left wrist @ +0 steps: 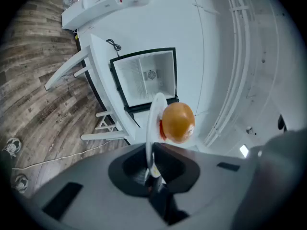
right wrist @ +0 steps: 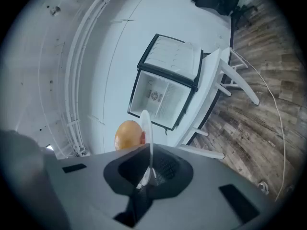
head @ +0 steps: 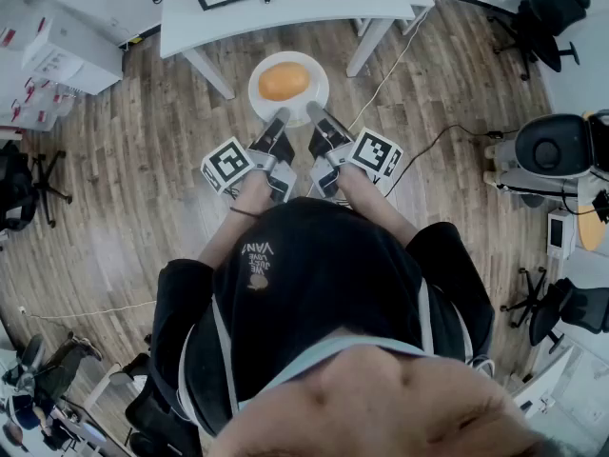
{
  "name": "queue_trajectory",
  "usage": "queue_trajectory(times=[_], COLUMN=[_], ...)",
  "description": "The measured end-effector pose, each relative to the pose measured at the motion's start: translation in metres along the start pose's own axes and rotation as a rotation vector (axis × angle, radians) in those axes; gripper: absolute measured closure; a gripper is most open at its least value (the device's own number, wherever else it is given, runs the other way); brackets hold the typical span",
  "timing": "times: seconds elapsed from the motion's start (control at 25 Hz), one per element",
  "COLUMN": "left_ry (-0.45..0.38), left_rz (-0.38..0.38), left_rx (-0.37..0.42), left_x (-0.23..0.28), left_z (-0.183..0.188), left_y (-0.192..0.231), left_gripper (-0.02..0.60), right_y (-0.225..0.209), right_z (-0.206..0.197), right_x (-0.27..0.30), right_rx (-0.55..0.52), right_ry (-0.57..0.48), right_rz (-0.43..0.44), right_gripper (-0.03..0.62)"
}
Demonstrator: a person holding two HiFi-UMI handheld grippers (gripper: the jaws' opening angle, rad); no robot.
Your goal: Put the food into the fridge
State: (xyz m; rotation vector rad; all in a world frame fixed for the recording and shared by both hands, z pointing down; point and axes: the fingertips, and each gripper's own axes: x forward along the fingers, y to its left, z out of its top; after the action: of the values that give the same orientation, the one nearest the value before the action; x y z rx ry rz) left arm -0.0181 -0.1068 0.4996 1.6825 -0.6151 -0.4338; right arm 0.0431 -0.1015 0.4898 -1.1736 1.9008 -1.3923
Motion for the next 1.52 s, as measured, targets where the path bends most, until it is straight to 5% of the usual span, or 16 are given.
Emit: queue_trajectory(times=[1.52], left_ry=[0.091], left_rz=[-0.054], left_rx=[0.018], left_x=[0.025], left_z=[0.004], left_y=[0.003], left_gripper=[0.549], right_y=[-0.009], right_z=[0.020], right_x=[0.002], right_rx=[-0.013], right_ry=[-0.137], right_rz=[0.003], right_gripper=[0.572])
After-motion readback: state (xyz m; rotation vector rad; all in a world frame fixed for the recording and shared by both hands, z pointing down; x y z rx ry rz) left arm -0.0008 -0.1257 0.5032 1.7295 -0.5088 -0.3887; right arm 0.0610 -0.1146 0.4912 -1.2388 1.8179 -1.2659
